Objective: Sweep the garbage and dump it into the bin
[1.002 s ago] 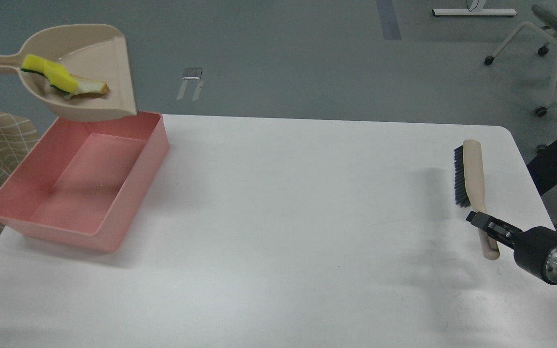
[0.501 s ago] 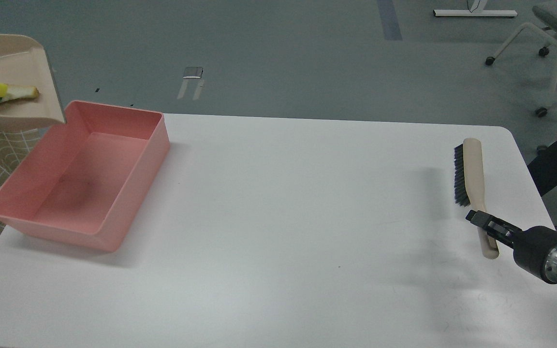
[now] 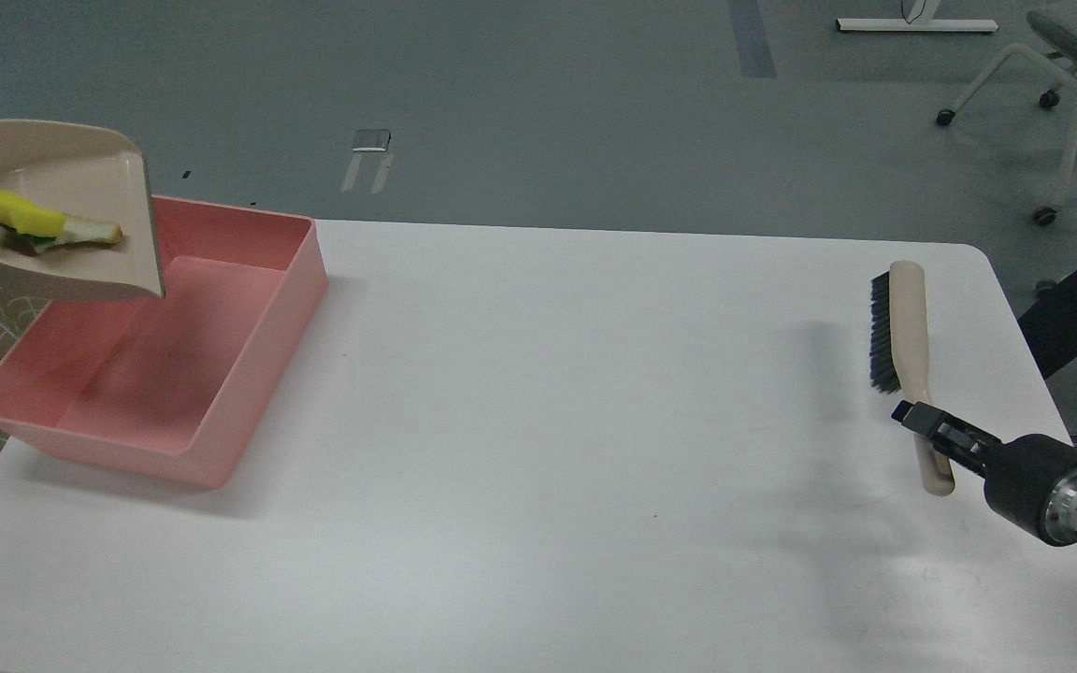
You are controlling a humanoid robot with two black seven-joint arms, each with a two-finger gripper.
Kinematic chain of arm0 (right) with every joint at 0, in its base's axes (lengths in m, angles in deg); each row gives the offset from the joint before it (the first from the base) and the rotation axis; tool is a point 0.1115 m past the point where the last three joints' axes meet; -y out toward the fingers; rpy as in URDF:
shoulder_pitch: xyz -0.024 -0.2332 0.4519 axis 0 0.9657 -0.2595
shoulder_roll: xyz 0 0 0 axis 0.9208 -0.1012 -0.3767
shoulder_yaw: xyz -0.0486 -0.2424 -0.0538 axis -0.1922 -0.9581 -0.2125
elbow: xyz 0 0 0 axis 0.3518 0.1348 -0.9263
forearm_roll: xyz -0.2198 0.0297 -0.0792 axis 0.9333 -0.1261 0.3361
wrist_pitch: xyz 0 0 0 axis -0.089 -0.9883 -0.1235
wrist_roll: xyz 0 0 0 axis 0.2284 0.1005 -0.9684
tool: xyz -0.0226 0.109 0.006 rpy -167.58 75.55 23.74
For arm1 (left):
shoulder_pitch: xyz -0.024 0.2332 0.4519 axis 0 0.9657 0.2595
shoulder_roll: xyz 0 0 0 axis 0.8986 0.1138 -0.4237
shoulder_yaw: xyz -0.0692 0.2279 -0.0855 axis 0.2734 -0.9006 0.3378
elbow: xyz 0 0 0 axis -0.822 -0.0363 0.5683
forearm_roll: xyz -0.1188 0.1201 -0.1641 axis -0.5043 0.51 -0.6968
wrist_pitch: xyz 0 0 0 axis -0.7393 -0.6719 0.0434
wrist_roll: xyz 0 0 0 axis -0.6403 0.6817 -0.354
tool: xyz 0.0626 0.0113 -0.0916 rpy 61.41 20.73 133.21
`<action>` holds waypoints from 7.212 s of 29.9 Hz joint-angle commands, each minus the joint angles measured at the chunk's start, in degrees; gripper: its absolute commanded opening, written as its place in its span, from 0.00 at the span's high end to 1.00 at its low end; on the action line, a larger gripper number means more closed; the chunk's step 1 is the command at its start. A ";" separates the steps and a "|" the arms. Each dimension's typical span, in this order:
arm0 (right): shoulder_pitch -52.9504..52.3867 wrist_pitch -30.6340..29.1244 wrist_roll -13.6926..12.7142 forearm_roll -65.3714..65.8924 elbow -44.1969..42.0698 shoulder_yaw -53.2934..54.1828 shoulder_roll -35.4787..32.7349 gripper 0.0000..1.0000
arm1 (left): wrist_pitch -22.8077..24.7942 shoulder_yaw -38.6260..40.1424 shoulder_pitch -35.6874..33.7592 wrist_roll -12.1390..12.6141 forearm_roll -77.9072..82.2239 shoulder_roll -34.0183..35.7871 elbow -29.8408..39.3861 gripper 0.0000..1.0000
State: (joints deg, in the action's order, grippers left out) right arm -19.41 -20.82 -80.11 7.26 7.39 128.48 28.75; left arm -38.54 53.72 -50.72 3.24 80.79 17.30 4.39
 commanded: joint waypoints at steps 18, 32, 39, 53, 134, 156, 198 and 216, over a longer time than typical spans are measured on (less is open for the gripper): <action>0.23 0.00 1.91 0.01 0.25 0.43 0.25 0.97 | -1.09 0.00 -1.05 0.01 16.66 3.93 17.43 1.00; 2.69 0.00 3.50 0.01 0.87 1.05 0.25 0.97 | 0.01 0.62 -2.72 0.01 3.86 4.37 11.64 0.99; 2.69 0.00 3.50 0.01 1.04 1.49 0.25 0.97 | 0.01 0.00 -2.20 0.01 1.20 4.02 6.01 0.98; 2.95 0.00 3.41 -0.35 1.22 1.31 0.25 0.97 | 0.01 -2.46 -1.93 0.01 3.48 4.37 0.73 0.99; -11.81 0.00 3.24 7.30 -5.81 -16.09 -6.51 0.91 | -25.09 -18.64 -10.90 4.36 3.31 -55.83 2.14 0.49; -11.29 0.00 3.15 7.39 -6.16 -16.09 -5.81 0.53 | -24.82 -18.11 -11.86 4.63 0.85 -52.41 2.22 0.13; -28.95 5.41 3.41 -33.03 -20.57 14.85 16.77 0.00 | -15.68 13.53 -9.49 3.75 -12.16 -34.83 17.60 0.02; -37.39 7.17 3.41 -54.93 -42.82 14.58 22.49 0.00 | -15.77 13.79 -5.89 7.17 -12.16 -36.23 18.75 0.02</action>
State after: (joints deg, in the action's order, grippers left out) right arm -56.64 -13.23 -76.69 -47.42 -35.67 143.07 50.24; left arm -54.56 67.08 -57.48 8.88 68.63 -18.91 23.22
